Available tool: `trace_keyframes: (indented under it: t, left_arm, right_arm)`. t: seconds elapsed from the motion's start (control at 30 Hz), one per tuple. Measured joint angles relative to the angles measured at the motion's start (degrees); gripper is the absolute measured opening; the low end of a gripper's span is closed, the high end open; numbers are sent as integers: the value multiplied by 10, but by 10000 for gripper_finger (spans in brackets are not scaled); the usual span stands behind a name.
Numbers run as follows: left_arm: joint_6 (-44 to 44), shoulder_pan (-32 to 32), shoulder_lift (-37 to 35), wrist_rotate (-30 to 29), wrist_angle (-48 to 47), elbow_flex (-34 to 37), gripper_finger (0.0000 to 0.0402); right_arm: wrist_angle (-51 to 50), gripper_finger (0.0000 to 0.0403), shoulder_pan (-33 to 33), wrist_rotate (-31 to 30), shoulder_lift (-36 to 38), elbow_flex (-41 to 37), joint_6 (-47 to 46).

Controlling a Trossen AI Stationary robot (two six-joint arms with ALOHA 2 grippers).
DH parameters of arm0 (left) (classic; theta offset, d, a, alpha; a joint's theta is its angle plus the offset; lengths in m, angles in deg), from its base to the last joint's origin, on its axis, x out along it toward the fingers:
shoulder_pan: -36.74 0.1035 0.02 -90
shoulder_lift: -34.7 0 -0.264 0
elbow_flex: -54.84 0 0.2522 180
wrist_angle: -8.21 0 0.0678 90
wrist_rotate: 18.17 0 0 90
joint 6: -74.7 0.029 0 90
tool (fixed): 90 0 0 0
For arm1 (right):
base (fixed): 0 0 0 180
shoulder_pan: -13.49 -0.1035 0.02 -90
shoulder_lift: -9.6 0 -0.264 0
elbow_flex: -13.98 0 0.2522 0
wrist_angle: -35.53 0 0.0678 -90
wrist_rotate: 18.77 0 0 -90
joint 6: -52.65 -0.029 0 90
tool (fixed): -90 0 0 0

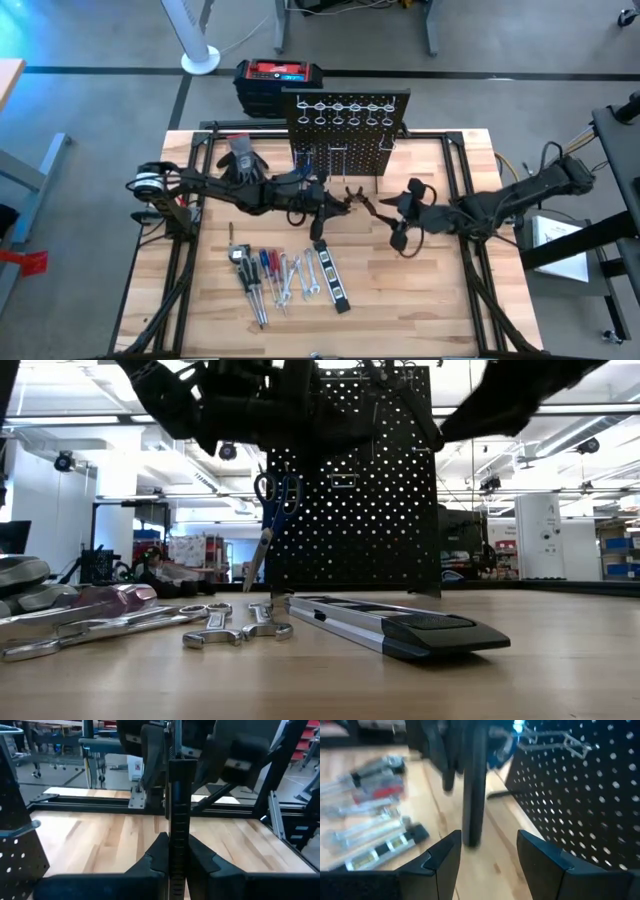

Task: Hang tools onto peg board
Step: Hang the black stripping pliers on the peg board

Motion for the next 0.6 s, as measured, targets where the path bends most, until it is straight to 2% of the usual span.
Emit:
trace_keyframes:
  t: [0.2, 0.33, 0.43, 0.57, 0.6]
  left_arm:
    - [0, 6, 0, 23, -11, -1, 19]
    - [-6, 7, 0, 23, -10, -1, 19]
    - [-15, 7, 0, 22, -16, -5, 19]
    - [-23, 7, 0, 20, -20, -8, 19]
    - [-23, 7, 0, 20, -19, -8, 19]
  right_arm:
    - [73, 183, 88, 136, 4, 0, 55]
    - [83, 173, 132, 222, -1, 1, 71]
    - [83, 131, 150, 254, -3, 1, 78]
    - [85, 30, 153, 271, -6, 2, 94]
    - [91, 19, 152, 276, -7, 3, 97]
